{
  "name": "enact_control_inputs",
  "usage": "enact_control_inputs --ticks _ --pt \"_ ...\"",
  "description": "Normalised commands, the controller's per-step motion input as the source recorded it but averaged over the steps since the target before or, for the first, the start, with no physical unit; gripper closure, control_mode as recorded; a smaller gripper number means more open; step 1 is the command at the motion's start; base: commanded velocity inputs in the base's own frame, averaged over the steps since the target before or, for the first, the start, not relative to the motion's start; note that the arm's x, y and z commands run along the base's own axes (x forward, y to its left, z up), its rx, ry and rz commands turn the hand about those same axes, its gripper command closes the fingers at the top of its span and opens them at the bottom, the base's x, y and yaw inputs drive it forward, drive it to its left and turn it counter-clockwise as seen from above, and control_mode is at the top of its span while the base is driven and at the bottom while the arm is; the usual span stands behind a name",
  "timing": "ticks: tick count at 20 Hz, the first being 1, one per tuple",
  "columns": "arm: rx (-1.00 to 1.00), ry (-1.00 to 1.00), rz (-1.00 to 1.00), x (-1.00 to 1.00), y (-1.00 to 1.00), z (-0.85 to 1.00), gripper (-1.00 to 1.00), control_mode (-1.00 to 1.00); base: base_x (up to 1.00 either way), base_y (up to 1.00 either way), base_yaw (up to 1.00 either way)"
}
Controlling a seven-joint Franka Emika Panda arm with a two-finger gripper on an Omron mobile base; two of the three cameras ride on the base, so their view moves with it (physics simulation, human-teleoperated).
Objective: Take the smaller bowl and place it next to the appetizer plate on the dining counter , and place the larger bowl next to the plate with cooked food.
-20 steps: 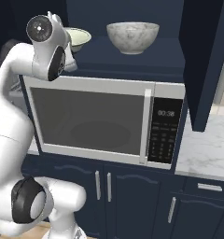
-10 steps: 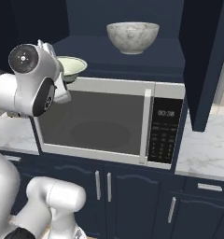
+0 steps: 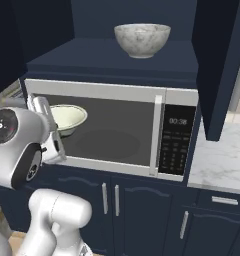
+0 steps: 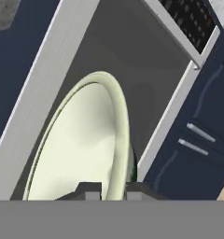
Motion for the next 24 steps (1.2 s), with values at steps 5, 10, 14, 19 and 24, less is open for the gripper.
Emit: enact_control_inputs --ticks 5,10,14,19,24 --pt "0.00 0.01 -0.08 -0.87 -0.06 -0.31 1.00 -1.00 0.00 0.00 0.00" --pt "0.00 0.01 -0.09 -0.15 0.01 -0.33 1.00 -1.00 0.00 0.00 0.00" --pt "0.00 0.00 -0.03 -0.01 0.00 -0.11 1.00 1.00 -0.13 0.00 -0.29" --pt "0.00 0.00 0.00 0.00 0.00 0.00 1.00 1.00 -0.37 0.00 -0.54" --pt "0.00 0.00 0.00 0.00 0.00 0.00 1.00 1.00 -0.39 0.00 -0.62"
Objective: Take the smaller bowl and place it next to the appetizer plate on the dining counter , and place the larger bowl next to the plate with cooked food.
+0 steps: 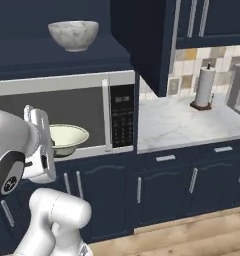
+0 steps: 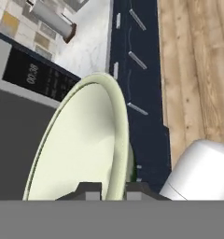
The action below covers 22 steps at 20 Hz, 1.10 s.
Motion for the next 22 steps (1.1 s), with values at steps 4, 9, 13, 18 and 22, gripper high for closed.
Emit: enact_control_inputs --ticks 4,9,13,18,22 --pt "0.00 0.00 0.00 0.00 0.00 0.00 1.00 1.00 -0.31 0.00 -0.70" --pt "0.00 0.00 0.00 0.00 0.00 0.00 1.00 1.00 -0.31 0.00 -0.75" --pt "0.00 0.00 0.00 0.00 0.00 0.00 1.00 1.00 -0.29 0.00 -0.70" --pt "0.00 0.00 0.00 0.00 0.00 0.00 1.00 1.00 -0.22 -0.02 -0.62" --pt "0.00 0.00 0.00 0.00 0.00 0.00 1.00 1.00 -0.35 0.00 -0.51"
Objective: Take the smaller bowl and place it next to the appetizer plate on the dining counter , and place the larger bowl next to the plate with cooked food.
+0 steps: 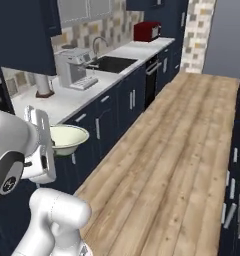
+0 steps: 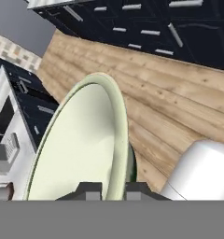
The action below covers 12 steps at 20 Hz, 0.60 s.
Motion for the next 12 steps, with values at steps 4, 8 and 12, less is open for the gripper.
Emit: enact_control_inputs --ticks 4,8,12 --pt "0.00 0.00 0.00 0.00 0.00 0.00 1.00 1.00 -0.30 0.00 -0.42" --pt "0.00 0.00 0.00 0.00 0.00 0.00 1.00 1.00 -0.30 -0.08 -0.38" --pt "0.00 0.00 0.00 0.00 0.00 0.00 1.00 1.00 -0.51 -0.35 -0.26"
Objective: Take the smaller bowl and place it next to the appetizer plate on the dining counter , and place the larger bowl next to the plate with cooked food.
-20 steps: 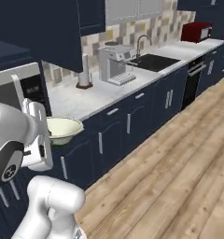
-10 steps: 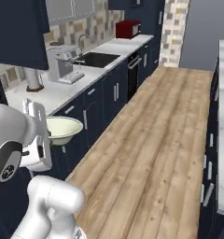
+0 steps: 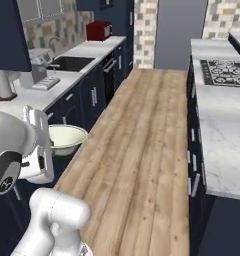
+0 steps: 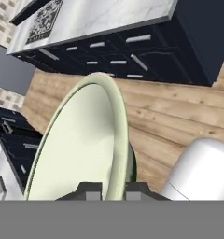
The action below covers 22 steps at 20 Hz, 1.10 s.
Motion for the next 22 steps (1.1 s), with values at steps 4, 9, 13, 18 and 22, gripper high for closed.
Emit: enact_control_inputs --ticks 4,9,13,18,22 --pt "0.00 0.00 0.00 0.00 0.00 0.00 1.00 1.00 -0.44 -0.72 -0.12" --pt "0.00 0.00 0.00 0.00 0.00 0.00 1.00 1.00 0.00 -0.99 -0.03" --pt "0.00 0.00 0.00 0.00 0.00 0.00 1.00 1.00 0.00 -1.00 0.00" --pt "0.00 0.00 0.00 0.00 0.00 0.00 1.00 1.00 0.00 -1.00 0.00" --pt "0.00 0.00 0.00 0.00 0.00 0.00 1.00 1.00 0.00 -1.00 0.00"
